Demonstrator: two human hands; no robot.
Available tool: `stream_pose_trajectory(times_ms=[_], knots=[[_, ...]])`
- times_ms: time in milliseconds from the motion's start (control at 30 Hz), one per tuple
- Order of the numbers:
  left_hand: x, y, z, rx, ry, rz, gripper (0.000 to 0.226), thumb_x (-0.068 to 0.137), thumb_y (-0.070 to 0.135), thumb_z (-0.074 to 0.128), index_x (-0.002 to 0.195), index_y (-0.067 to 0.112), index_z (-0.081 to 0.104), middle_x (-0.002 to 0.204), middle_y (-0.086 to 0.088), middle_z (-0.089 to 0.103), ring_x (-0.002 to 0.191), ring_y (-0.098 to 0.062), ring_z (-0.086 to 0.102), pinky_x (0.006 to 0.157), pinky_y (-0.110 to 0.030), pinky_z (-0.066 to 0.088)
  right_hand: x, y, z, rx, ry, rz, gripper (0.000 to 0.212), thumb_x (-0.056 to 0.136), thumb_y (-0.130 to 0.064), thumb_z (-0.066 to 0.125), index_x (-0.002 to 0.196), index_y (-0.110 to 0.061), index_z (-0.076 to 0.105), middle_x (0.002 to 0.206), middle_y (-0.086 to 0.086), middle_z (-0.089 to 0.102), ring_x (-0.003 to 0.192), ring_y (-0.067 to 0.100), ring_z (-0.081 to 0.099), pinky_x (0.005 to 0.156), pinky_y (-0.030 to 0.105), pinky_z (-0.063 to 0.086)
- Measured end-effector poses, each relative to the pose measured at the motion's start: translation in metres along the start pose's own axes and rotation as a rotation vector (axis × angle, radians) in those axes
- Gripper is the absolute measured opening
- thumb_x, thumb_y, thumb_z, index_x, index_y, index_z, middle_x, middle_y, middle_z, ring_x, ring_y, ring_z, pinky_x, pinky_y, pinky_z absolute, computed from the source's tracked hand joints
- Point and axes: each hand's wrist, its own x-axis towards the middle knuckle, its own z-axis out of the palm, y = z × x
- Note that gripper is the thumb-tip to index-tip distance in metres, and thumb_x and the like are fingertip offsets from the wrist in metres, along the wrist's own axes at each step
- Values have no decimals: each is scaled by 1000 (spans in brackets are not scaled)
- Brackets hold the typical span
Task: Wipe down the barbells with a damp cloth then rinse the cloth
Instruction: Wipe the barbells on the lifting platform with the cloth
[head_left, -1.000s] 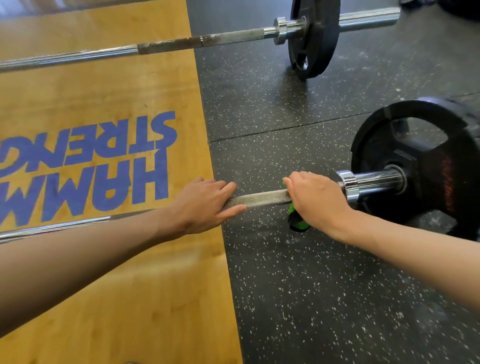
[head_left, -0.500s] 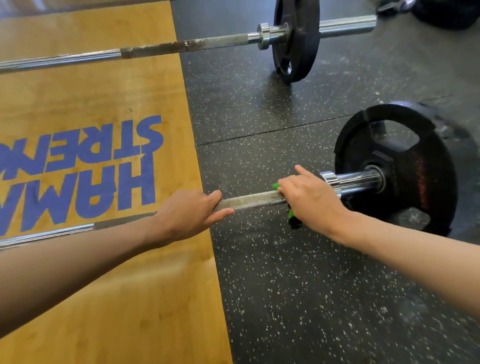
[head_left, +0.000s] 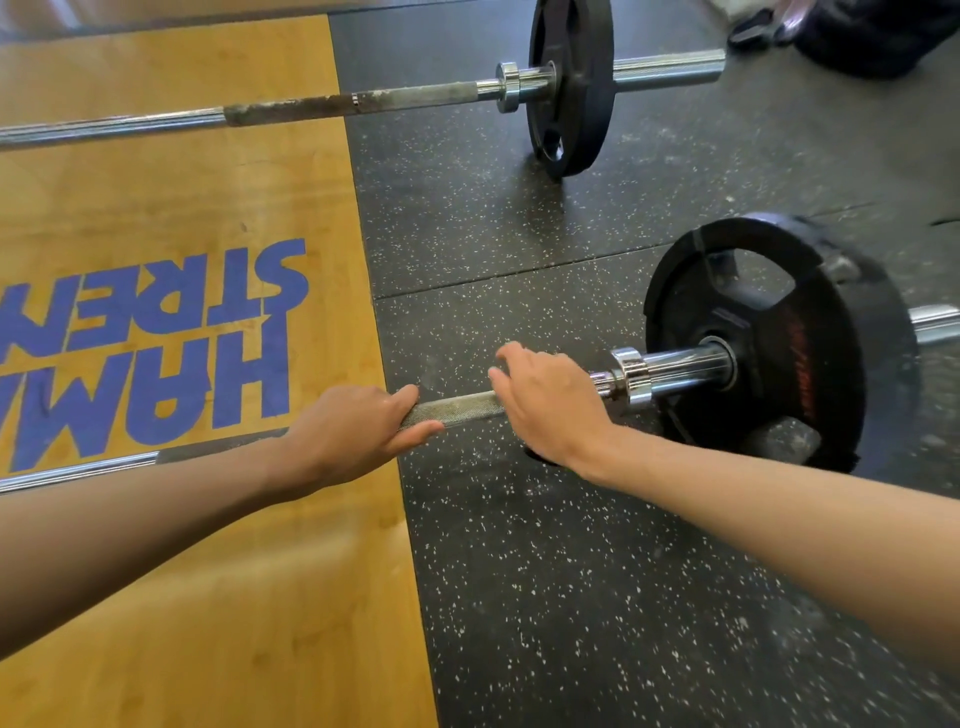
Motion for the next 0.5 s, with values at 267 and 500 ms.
stream_pose_trajectory(times_ms=[267,500], knots=[[-3,1,2,34,2,-11,70,89,76,-2,91,22,44,59,7,48,45,-10,45,40,-28,31,-47,52,-9,-388,-149,-185,61,85,-21,52,139,5,41,127,19,54,123,38,52,126,53,8],[-3,0,4,31,22,-15,69,89,76,-3,88,23,41,58,7,46,45,-9,43,39,-28,27,-31,58,-18,-271,-159,-99,49,91,-21,38,128,7,50,91,8,61,88,31,64,120,53,29]])
